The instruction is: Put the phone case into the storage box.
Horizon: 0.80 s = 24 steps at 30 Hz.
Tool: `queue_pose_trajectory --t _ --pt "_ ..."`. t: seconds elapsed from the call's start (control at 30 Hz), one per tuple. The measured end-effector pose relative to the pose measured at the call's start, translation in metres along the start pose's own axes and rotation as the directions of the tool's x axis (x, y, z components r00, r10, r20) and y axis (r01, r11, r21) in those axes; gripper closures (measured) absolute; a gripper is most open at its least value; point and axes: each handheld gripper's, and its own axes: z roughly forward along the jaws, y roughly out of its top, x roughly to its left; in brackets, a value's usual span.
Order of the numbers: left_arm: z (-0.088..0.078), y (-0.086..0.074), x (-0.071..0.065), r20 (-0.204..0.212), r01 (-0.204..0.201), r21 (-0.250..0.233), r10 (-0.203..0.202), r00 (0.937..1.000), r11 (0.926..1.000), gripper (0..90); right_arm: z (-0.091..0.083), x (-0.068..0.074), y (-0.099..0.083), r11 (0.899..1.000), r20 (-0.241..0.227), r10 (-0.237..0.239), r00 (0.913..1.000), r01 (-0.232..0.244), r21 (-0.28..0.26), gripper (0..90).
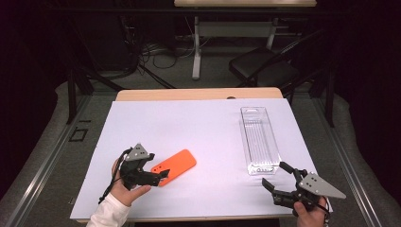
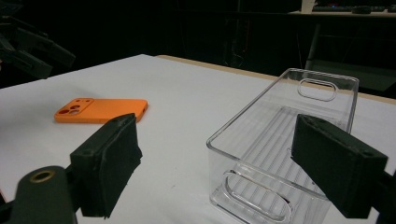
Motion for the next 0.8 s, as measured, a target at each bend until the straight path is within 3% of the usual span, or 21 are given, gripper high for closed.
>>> queue_pose_trajectory --t 0.13,0.3,0.33,0.4,0.6,0.8 --pt "0.006 0.004 0.004 0.037 0.013 0.043 -0.015 0.9992 0.9990 16.6 0.000 0.000 0.000 1.000 0.003 0.001 1.0000 -0.001 0.009 14.5" --pt "0.015 0.006 0.004 0.054 -0.023 0.082 0.019 0.9984 0.9963 16.5 0.001 0.001 0.000 1.000 -0.004 -0.003 1.0000 0.003 0.011 14.5" --pt "0.017 0.007 0.004 0.054 -0.043 0.113 0.037 0.9978 0.9926 16.6 0.002 0.001 0.000 1.000 -0.003 -0.007 1.0000 0.007 0.016 14.5" --pt "0.017 0.008 0.005 0.051 -0.056 0.119 0.050 0.9974 0.9913 16.6 0.003 0.001 -0.001 1.000 -0.002 -0.005 1.0000 0.005 0.015 14.5" --pt "0.028 0.011 0.008 0.055 -0.029 0.130 0.022 0.9983 0.9910 16.7 0.003 0.004 0.000 1.000 -0.001 -0.014 0.9999 0.014 0.024 14.5" --pt "0.040 0.015 0.005 0.041 -0.068 0.161 0.062 0.9973 0.9846 17.9 0.004 0.002 -0.001 1.000 -0.001 -0.009 1.0000 0.009 0.023 14.5"
